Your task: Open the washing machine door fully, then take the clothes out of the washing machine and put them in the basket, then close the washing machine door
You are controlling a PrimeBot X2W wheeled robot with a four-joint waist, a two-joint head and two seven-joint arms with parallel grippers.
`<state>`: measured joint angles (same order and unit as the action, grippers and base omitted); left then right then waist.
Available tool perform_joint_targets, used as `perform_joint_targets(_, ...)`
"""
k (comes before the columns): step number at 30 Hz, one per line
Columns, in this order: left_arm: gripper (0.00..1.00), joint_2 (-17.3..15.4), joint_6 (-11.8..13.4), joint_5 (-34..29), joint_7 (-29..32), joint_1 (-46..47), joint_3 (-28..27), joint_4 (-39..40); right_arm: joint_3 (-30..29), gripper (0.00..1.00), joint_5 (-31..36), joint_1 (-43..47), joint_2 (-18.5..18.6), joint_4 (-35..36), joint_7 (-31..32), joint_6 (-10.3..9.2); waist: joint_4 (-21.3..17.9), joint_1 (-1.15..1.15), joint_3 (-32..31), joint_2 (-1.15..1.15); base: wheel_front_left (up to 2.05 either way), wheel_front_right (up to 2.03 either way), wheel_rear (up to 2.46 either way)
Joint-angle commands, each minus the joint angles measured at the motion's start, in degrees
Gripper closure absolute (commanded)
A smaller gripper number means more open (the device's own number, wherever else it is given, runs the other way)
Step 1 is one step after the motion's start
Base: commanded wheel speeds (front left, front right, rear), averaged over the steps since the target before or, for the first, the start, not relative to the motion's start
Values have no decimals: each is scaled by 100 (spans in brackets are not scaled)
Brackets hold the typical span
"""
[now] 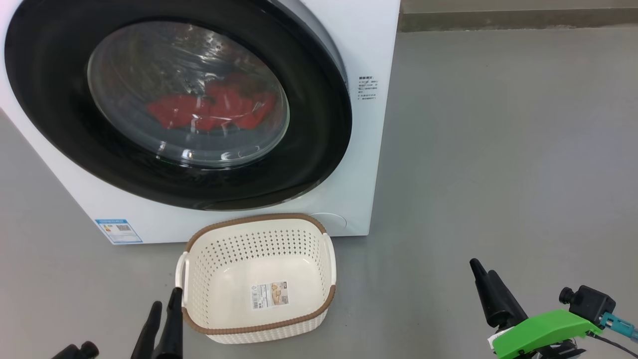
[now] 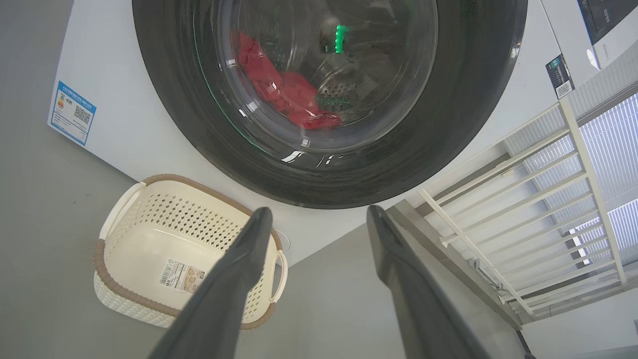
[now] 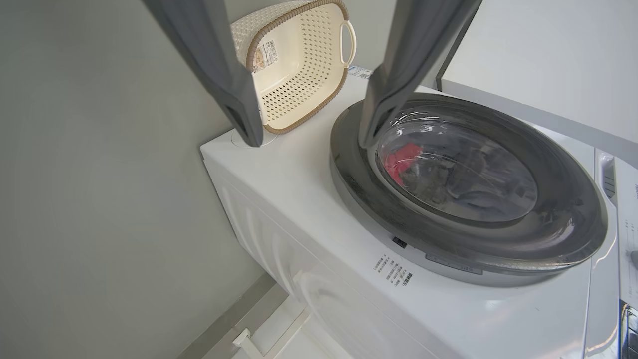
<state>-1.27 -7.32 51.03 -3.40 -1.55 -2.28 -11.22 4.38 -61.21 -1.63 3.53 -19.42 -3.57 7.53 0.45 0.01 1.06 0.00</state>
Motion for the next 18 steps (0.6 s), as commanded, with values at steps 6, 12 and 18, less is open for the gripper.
perform_joint_targets(6, 0, -106, 38, -639, -181, -8, -50, 272, 184, 0, 535, -279, 134, 190, -172, -2, 0, -1, 16, 0, 0, 0, 0)
perform_joint_targets(12, 0, -111, 42, -1081, -283, -32, -22, 342, 279, 0, 907, -297, 162, 220, -273, -2, 3, -1, 33, 0, 0, 0, 0)
perform_joint_targets(18, 0, -117, 43, -1489, -385, -56, -1, 392, 388, 0, 1260, -312, 195, 235, -374, -2, 5, -1, 51, 0, 0, 0, 0)
